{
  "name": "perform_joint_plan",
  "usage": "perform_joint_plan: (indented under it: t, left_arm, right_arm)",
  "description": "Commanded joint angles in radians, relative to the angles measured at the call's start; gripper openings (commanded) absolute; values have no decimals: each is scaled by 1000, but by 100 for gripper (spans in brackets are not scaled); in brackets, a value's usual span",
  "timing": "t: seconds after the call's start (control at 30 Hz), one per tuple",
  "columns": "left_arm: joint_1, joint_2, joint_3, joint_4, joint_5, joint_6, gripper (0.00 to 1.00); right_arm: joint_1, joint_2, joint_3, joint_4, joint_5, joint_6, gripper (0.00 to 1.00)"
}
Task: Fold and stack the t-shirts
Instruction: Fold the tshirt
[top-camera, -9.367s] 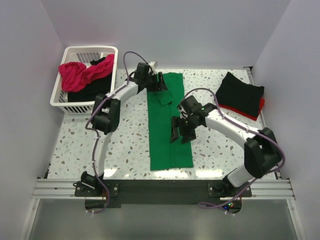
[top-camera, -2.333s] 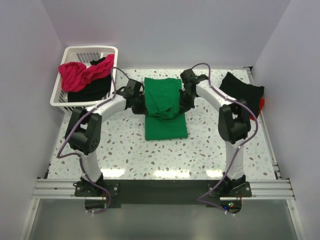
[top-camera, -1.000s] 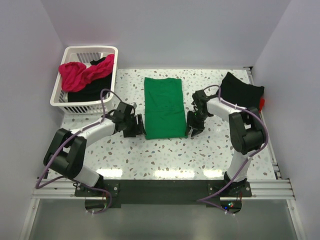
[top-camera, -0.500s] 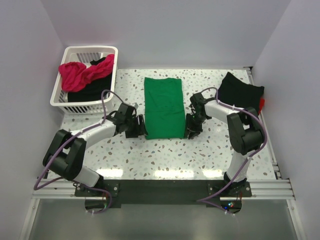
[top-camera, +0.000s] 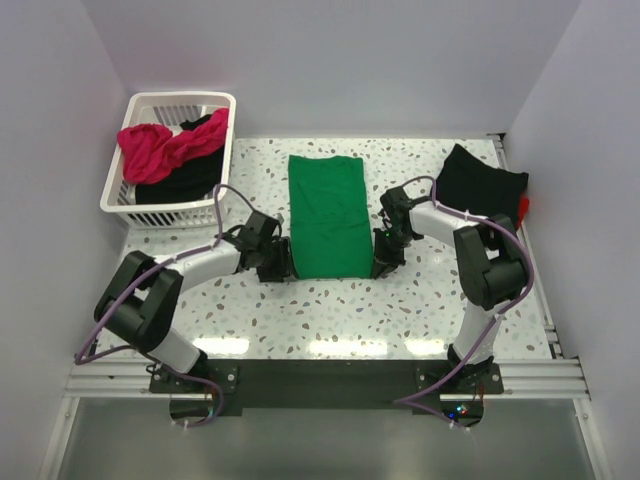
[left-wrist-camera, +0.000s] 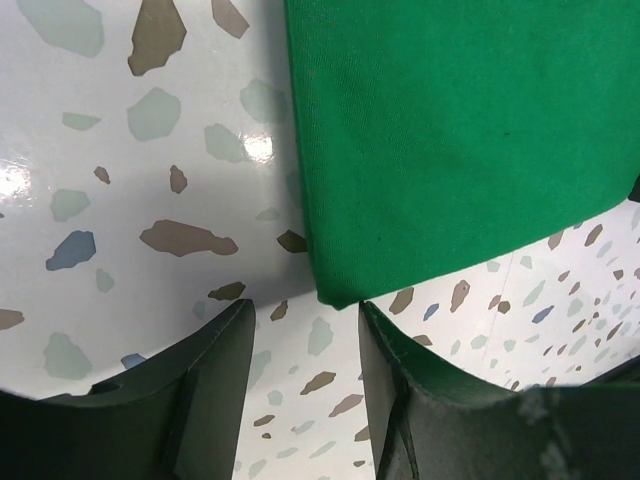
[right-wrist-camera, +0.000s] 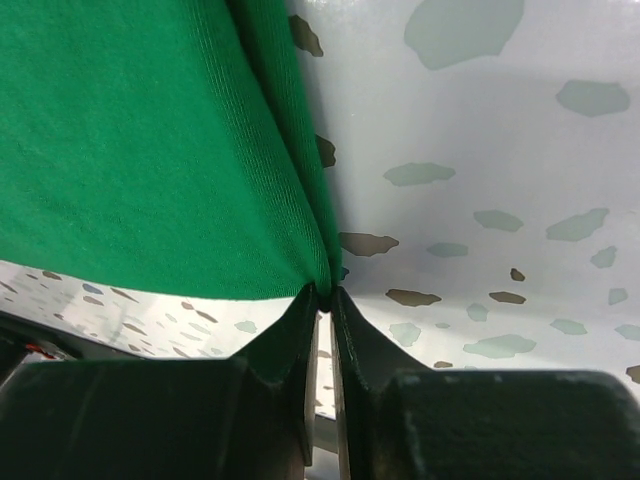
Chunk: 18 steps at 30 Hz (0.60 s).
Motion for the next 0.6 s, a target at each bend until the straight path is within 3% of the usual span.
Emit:
perform_joint_plan:
  t: [0.0, 0.33, 0.57]
  left_arm:
    - [-11, 5, -1, 40, 6, -13, 50]
    - [-38, 63, 5, 77, 32, -20, 45]
    - [-43, 75, 4, 43, 10, -16, 15]
  right_arm:
    - [5, -15, -11, 8, -14, 0, 11]
    - [6, -15, 0, 3, -12, -2, 10]
    - [6, -14, 9, -1, -11, -2, 0]
